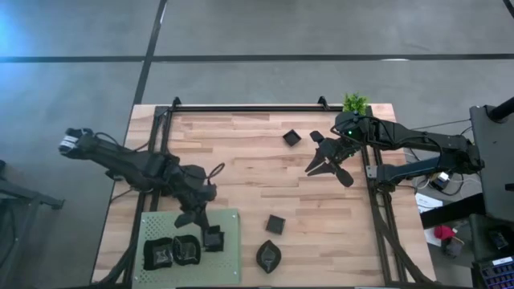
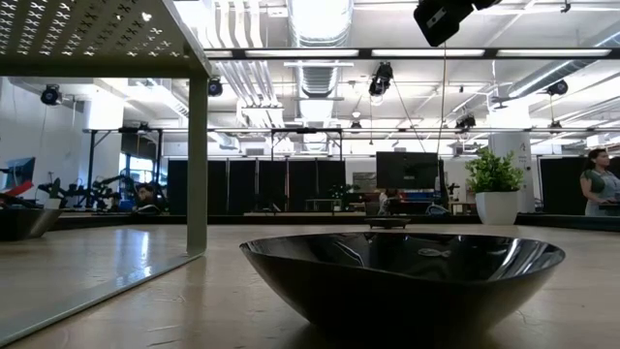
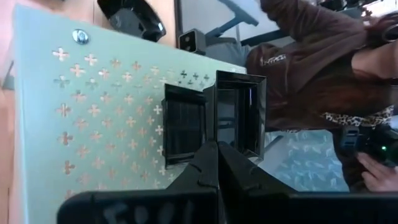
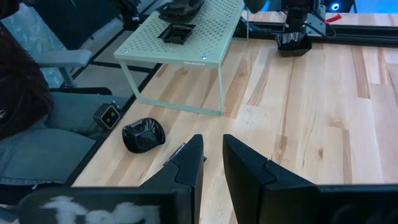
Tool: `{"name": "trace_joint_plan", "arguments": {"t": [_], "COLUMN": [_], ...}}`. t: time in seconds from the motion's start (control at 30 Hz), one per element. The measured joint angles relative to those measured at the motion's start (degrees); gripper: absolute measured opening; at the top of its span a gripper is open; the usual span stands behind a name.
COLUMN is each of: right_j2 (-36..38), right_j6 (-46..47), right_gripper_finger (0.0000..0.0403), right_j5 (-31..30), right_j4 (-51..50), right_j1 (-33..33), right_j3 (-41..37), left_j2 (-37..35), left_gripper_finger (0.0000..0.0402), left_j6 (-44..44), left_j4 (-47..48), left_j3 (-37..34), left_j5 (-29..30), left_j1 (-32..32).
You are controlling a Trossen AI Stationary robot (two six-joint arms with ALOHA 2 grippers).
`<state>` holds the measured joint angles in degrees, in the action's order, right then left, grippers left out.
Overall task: Pick & Place Mini shaped plates
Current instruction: Stack the black square plate on top of the other black square plate on the shelf
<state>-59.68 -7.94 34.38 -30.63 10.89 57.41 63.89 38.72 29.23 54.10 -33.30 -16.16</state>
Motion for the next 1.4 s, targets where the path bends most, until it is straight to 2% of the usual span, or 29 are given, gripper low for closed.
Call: {"name": "trace_joint_plan", "arguments": {"t": [0.33, 0.7, 1.0, 1.4], "right_j2": [0.0, 0.0, 0.0, 0.0], "right_j6": [-0.2, -0.2, 0.3, 0.5], "right_gripper_finger": [0.0057, 0.0057, 0.0057, 0.0057], "right_j5": [0.0, 0.0, 0.0, 0.0], "right_j4": [0.0, 0.1, 0.0, 0.0], "right_j1": [0.0, 0.0, 0.0, 0.0], "right_j3": [0.0, 0.0, 0.0, 0.0], "left_j2": [6.0, 6.3, 6.4, 6.4], "left_gripper_finger": [0.0, 0.0, 0.0001, 0.0053], "left_j6": [0.2, -2.1, 1.4, 1.6], "left_j4": [-1.0, -1.0, -1.2, -1.2], "left_j3": [0.0, 0.0, 0.0, 0.0], "left_j5": [-1.5, -2.8, -3.2, -4.7], "left_j1": [-1.2, -1.1, -0.8, -0.1]}}
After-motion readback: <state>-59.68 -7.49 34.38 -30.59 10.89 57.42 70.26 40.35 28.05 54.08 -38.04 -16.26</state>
